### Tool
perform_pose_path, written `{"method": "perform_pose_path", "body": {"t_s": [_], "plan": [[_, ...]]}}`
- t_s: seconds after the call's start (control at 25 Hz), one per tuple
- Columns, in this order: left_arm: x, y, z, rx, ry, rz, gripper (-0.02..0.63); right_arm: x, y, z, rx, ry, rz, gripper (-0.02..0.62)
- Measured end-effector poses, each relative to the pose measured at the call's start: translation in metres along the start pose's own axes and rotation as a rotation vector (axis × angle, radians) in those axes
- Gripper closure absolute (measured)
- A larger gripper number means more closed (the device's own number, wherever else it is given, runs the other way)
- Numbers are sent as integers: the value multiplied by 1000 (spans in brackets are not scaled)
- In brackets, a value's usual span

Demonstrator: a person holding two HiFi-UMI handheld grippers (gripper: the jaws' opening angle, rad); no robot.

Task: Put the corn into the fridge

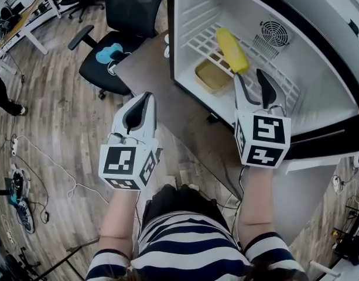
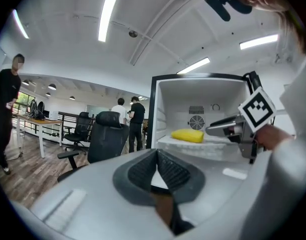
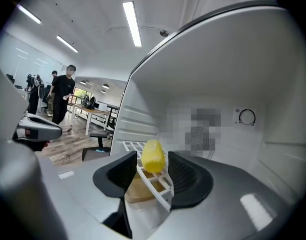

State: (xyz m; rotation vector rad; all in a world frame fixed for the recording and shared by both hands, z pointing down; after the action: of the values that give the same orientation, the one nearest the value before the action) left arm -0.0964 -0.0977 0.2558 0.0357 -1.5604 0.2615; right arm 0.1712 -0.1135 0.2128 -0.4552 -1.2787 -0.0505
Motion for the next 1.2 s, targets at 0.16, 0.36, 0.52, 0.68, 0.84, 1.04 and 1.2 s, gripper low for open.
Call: {"method": "perform_pose_path", "body": {"t_s": [0.16,0.36,0.52,0.68,0.84,1.04,1.2], "plan": [[-7,8,-1,-14,4,-16,606,3,14,1,-20,-48,-27,409],[-13,19,-2,-28,2,-30,606,11,31,3,-44,-113,-62,443],[-16,27,-2,-33,2,-39,606,17,42,7,-75,-159,-76,464],[-16,32,-2,-36,6,-41,606,21,49,14,-78,-173,-91,507],[-14,33,-5,-34,8,-36,606,23,53,17,-68,-173,-103,560],[-10,37,-5,-38,9,-28,606,28,56,20,-69,-181,-104,597],[-7,38,-4,-47,10,-20,606,36,53,23,-81,-185,-80,598]]}}
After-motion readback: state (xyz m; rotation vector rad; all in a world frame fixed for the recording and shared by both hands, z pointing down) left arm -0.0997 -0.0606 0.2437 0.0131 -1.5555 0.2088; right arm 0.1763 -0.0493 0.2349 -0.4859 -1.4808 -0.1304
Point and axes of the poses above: the fingertips, and each gripper's own axes: y backward along the fingers, z to its left, x out of its underside, the point moved 10 cm from there along y, backward along the fingers, and after that the axes turned 15 degrees about -x, right-handed, at the moved point
